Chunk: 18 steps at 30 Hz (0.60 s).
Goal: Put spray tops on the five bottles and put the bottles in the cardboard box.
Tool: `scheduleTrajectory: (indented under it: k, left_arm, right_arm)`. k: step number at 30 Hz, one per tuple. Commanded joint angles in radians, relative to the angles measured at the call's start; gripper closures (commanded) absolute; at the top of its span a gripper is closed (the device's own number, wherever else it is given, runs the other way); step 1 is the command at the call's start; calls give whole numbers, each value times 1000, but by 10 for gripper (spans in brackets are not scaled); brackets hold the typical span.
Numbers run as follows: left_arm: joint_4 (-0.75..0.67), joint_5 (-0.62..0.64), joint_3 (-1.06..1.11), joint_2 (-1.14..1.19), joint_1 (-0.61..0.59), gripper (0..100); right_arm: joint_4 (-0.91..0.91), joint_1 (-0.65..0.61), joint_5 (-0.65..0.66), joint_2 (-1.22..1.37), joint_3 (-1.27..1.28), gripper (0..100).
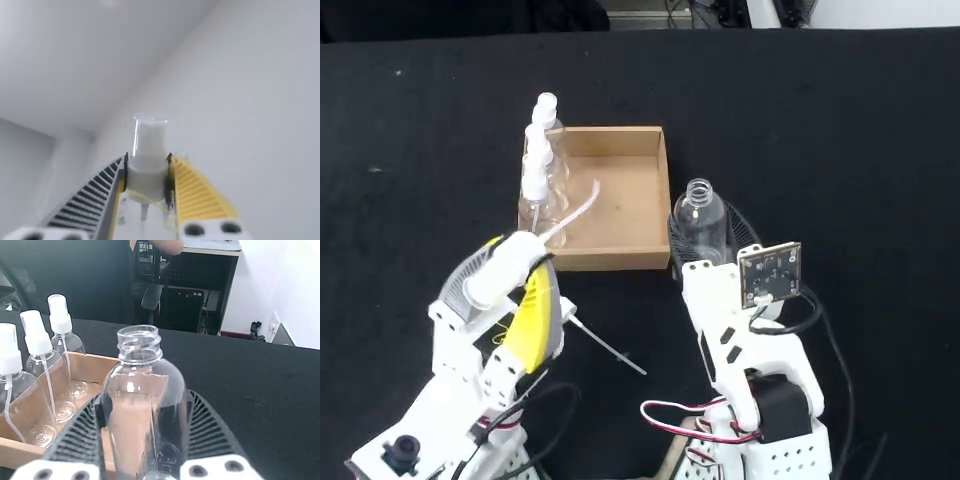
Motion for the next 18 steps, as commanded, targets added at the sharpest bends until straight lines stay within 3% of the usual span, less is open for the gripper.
scheduleTrajectory:
  k: [1, 12, 18]
  left_arm:
    - [-12, 11, 25, 5, 31, 970]
    - [-12, 8, 25, 5, 24, 970]
    - [-12, 11, 25, 5, 31, 970]
  right_arm:
    - [-32, -78, -8, -15, -19, 987]
    - [-230, -195, 0, -15, 85, 987]
    - [-249, -232, 0, -15, 85, 987]
